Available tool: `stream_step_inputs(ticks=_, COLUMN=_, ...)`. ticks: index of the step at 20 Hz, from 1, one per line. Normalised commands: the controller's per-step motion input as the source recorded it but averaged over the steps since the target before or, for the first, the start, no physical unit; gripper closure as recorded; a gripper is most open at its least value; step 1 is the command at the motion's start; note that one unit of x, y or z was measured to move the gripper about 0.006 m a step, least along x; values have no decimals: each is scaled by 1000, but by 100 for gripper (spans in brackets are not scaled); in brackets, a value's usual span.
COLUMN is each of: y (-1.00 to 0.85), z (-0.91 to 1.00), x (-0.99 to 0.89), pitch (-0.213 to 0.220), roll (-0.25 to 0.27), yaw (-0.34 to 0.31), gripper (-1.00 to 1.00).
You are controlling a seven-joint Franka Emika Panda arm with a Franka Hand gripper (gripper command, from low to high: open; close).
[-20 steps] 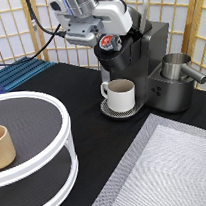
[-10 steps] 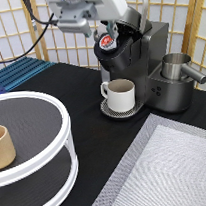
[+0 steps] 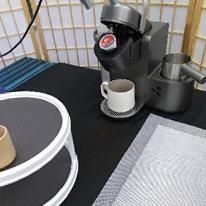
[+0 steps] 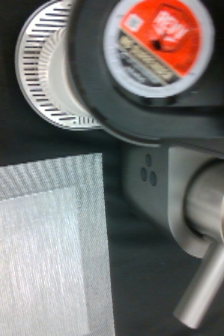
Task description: Make coffee
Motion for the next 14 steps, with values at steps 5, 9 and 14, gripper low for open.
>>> stream_step_inputs(ticks=5, y=572, z=197, x=475, pitch=123, roll=-134, yaw=-12, gripper=-100)
stream_step_inputs(ticks=9, y=199, z=249, x=423, pitch=177, roll=-70, yaw=0, gripper=-100)
stream_step_inputs(ticks=14, y=45, z=203, x=457, pitch=178, roll=-57, yaw=-26, gripper=-100)
